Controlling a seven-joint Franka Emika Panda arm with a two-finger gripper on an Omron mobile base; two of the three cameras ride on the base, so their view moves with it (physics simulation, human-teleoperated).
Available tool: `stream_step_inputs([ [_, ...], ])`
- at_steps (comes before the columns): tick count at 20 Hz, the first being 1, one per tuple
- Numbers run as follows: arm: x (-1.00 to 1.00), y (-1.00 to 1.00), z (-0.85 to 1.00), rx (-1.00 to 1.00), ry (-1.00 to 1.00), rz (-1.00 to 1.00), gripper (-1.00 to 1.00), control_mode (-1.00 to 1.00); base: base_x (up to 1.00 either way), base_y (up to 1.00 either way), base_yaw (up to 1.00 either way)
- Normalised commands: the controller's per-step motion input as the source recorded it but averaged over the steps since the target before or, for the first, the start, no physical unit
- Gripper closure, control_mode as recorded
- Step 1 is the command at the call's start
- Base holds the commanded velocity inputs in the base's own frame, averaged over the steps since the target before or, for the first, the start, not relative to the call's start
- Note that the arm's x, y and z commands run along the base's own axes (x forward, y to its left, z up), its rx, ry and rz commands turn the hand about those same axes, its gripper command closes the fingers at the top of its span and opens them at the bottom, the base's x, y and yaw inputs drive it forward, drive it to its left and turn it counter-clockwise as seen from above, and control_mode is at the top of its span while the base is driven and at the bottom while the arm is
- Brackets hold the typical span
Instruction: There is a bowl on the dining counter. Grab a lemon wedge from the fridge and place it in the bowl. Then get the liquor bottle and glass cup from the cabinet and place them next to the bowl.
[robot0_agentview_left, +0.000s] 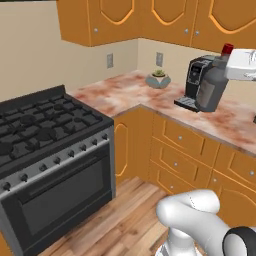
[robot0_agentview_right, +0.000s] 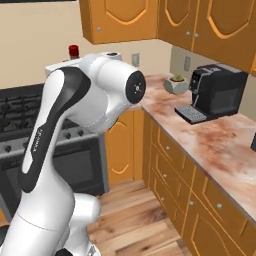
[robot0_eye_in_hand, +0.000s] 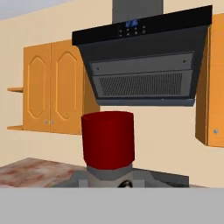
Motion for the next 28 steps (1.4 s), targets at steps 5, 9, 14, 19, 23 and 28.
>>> stream_step_inputs([
  [5,0.00,0.00,0.00,0.00,0.00,0.00,1.00,1.00,-0.25,-0.97,0.32],
  [9,0.00,0.00,0.00,0.00,0.00,0.00,1.00,1.00,-0.41,-0.88,0.29],
  [14,0.00,0.00,0.00,0.00,0.00,0.00,1.00,1.00,-1.00,-0.25,0.14],
  [19,0.00,0.00,0.00,0.00,0.00,0.00,1.00,1.00,-1.00,0.00,0.05],
  [23,0.00,0.00,0.00,0.00,0.00,0.00,1.00,1.00,-1.00,0.06,0.03],
  [28,0.00,0.00,0.00,0.00,0.00,0.00,1.00,1.00,0.10,-0.48,0.12],
])
